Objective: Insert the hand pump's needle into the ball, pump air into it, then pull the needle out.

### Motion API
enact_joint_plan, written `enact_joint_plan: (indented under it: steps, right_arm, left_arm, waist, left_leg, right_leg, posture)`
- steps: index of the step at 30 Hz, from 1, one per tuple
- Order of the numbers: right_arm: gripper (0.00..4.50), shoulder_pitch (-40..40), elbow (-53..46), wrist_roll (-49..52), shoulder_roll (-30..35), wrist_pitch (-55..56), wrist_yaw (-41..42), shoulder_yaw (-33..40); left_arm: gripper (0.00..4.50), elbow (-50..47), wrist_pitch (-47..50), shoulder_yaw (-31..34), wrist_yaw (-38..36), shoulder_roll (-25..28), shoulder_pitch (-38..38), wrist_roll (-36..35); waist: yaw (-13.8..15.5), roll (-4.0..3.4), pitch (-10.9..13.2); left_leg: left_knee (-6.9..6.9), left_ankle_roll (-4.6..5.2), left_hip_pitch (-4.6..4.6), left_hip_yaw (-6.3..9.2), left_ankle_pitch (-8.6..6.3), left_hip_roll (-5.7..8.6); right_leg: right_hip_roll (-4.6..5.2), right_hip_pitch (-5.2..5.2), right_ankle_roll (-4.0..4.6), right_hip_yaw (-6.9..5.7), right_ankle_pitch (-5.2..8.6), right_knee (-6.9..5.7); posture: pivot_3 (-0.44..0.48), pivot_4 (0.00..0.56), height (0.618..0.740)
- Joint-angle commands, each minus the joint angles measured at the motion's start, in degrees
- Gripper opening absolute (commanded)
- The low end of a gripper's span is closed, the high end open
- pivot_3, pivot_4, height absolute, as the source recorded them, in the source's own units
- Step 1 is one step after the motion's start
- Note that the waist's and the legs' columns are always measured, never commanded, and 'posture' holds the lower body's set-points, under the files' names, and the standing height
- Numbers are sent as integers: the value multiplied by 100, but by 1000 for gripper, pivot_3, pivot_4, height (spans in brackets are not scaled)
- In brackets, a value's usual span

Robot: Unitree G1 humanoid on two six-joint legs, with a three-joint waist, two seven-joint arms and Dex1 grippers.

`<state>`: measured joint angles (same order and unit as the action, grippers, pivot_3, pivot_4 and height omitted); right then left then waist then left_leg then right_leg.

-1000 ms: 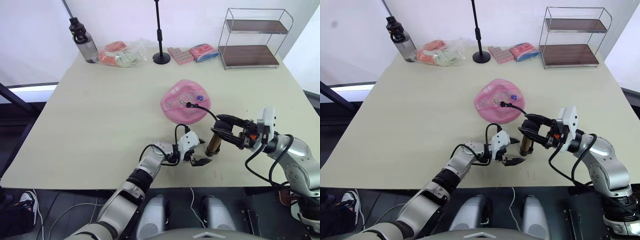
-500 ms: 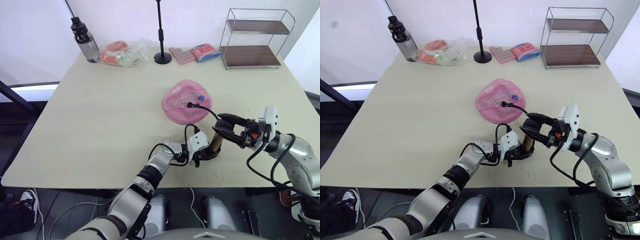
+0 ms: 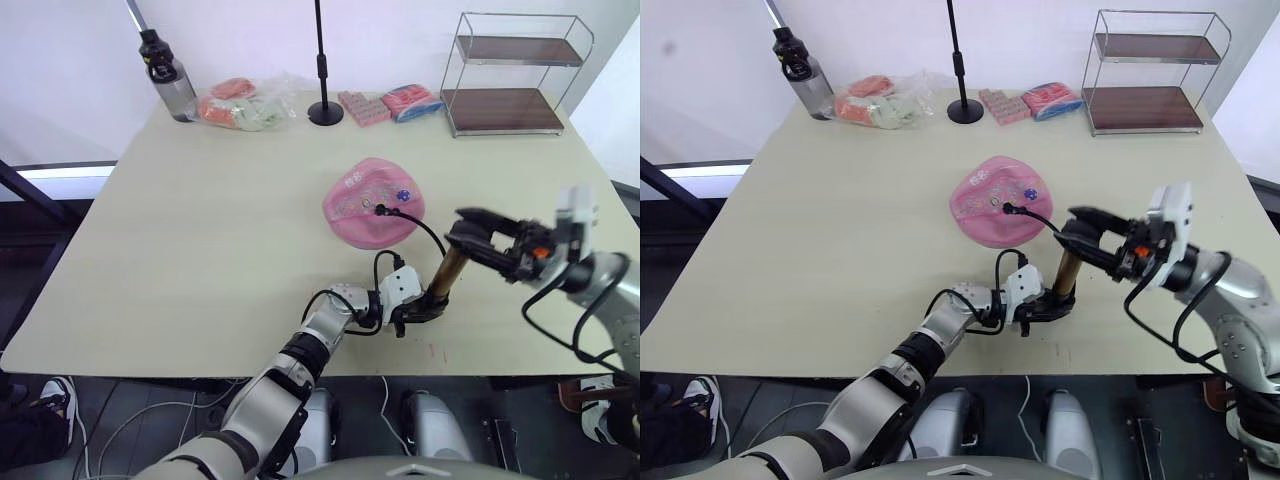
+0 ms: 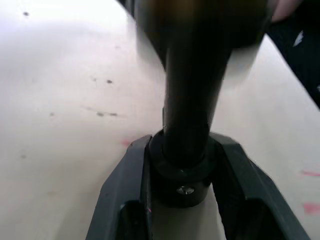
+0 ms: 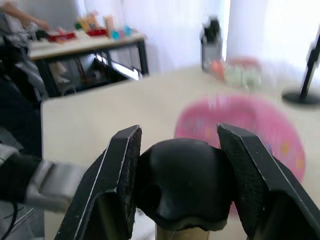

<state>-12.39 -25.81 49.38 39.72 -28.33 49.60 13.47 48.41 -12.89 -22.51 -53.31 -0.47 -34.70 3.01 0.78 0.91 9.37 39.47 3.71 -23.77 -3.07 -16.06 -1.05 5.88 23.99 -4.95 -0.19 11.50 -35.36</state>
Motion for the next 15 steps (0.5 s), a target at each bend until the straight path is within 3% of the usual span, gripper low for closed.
enact_joint_plan:
  steps: [1,10,15]
  right_arm:
    - [1911,-222,-347,322,155,78,-60,526]
    - [1911,-443,-248,730,513,-168,-237,953]
    - [1911,-967,-42,1650,898,-696,-527,1363]
  left_arm:
    - [1097,339,3,-57,-25,17,91,169]
    - [1097,585,-140,-107,26,-58,110,288]
    - [1097,672,-187,-132,25,-66,129,353]
  waist:
    - [4,0,0]
    - [5,-3,-2]
    - [10,-7,-4]
  left_leg:
    - [0,0,0,5,0,0]
    - [10,0,-1,20,1,9]
    - [12,0,-2,27,1,9]
  right_leg:
    - [0,-2,0,-3,0,0]
    - [7,-15,1,-15,0,-2]
    - [11,-18,1,-21,0,-2]
  posture:
    - [0,150,740]
    - [0,150,740]
    - [0,150,740]
